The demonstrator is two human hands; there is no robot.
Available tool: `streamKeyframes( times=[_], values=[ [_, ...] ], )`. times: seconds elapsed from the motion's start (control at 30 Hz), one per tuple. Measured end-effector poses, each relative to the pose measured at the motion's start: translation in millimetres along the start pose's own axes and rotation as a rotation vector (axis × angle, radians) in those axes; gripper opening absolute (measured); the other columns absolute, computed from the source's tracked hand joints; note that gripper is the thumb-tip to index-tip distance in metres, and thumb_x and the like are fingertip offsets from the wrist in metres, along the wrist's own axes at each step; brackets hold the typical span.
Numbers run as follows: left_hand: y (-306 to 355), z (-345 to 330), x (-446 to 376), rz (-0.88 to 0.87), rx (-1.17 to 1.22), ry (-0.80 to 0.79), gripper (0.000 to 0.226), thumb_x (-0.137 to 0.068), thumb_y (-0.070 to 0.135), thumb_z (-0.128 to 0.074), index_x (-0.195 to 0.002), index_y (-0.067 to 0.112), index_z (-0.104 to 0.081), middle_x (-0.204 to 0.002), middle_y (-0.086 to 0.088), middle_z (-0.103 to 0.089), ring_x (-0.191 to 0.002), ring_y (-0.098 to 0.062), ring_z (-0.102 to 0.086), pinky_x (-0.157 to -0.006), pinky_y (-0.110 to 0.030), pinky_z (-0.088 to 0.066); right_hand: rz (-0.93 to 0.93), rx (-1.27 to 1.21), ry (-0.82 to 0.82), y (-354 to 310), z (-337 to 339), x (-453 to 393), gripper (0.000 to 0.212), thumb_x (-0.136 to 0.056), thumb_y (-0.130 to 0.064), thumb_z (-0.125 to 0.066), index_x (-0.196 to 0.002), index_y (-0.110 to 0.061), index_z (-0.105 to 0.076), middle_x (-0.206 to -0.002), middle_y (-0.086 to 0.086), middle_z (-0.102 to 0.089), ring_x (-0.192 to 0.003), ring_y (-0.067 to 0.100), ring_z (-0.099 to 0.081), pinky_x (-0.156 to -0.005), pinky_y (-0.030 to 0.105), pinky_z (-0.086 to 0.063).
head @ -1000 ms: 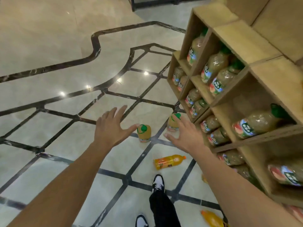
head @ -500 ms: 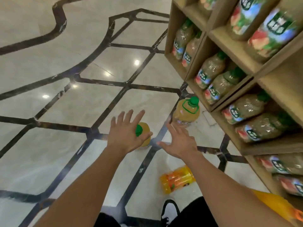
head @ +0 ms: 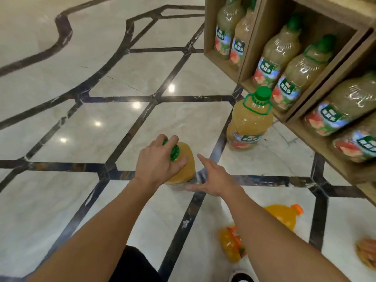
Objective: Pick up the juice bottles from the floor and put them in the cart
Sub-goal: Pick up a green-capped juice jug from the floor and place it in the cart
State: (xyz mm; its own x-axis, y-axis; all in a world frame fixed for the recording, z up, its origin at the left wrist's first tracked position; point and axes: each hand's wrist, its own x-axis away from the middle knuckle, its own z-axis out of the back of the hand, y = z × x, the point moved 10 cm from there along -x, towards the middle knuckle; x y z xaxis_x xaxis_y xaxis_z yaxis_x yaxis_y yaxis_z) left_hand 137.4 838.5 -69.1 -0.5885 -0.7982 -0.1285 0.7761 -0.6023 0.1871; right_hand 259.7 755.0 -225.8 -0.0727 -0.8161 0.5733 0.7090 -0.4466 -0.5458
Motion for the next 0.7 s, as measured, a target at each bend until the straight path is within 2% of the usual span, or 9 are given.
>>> streamKeyframes(
  times=[0.1, 0.23, 0.37, 0.43, 0.5, 0.7],
  values=[
    [0.6, 1.2, 7.6, -0.01, 0.073, 0.059, 0.047, -0.078, 0.055, -0.062, -0.1, 0.014, -0.056, -0.091, -0.01, -0.054, -0.072, -0.025, -0.051, -0.052, -0.034, -0.048, 0.011, -0.015, -0.029, -3.4, -29.2, -0.5, 0.139, -0.047, -0.093, -0.068, -0.156, -0.048, 0.006, -0.165, -0.001, -0.026, -0.143, 0.038, -0.038, -0.108, 0.059, -0.044],
    [-4.2, 6.7, 21.7, 0.101, 0.167, 0.155, 0.043, -0.08, 0.053, -0.066, -0.099, 0.015, -0.058, -0.091, -0.005, -0.051, -0.075, -0.019, -0.049, -0.056, -0.028, -0.041, -0.005, -0.113, -0.015, -1.2, -47.3, -7.1, 0.144, -0.033, -0.102, -0.059, -0.15, -0.056, 0.012, -0.163, -0.004, -0.029, -0.141, 0.039, -0.041, -0.103, 0.062, -0.047],
    [-6.2, 16.6, 27.6, 0.165, 0.217, 0.208, 0.035, -0.086, 0.049, -0.062, -0.096, 0.016, -0.059, -0.087, -0.001, -0.049, -0.073, -0.019, -0.05, -0.057, -0.026, -0.038, -0.001, -0.146, 0.011, -10.4, -43.0, -5.9, 0.139, -0.042, -0.095, -0.064, -0.152, -0.053, 0.01, -0.16, -0.002, -0.034, -0.14, 0.04, -0.042, -0.103, 0.062, -0.047],
    [-2.2, 16.3, 29.4, 0.147, 0.215, 0.187, 0.035, -0.087, 0.05, -0.06, -0.097, 0.016, -0.059, -0.087, 0.001, -0.047, -0.072, -0.017, -0.049, -0.058, -0.025, -0.036, -0.022, -0.125, 0.004, -7.8, -43.3, -4.0, 0.136, -0.053, -0.087, -0.071, -0.154, -0.051, 0.01, -0.162, 0.0, -0.03, -0.143, 0.04, -0.039, -0.104, 0.062, -0.045],
    [-1.1, 16.5, 31.6, 0.151, 0.23, 0.177, 0.034, -0.088, 0.049, -0.06, -0.096, 0.016, -0.058, -0.086, 0.002, -0.047, -0.07, -0.016, -0.049, -0.057, -0.024, -0.035, -0.05, -0.107, -0.007, -1.5, -44.2, -1.4, 0.136, -0.055, -0.084, -0.074, -0.154, -0.051, 0.013, -0.164, 0.001, -0.026, -0.144, 0.041, -0.036, -0.105, 0.063, -0.044],
    [12.5, 27.3, 29.5, 0.149, 0.313, 0.177, 0.03, -0.086, 0.043, -0.062, -0.091, 0.014, -0.058, -0.086, 0.002, -0.052, -0.069, -0.014, -0.05, -0.056, -0.028, -0.04, -0.08, -0.198, -0.011, 23.7, -44.3, 2.4, 0.159, -0.024, -0.089, -0.076, -0.15, -0.056, 0.016, -0.168, 0.0, -0.018, -0.148, 0.039, -0.029, -0.11, 0.063, -0.038]
  ],
)
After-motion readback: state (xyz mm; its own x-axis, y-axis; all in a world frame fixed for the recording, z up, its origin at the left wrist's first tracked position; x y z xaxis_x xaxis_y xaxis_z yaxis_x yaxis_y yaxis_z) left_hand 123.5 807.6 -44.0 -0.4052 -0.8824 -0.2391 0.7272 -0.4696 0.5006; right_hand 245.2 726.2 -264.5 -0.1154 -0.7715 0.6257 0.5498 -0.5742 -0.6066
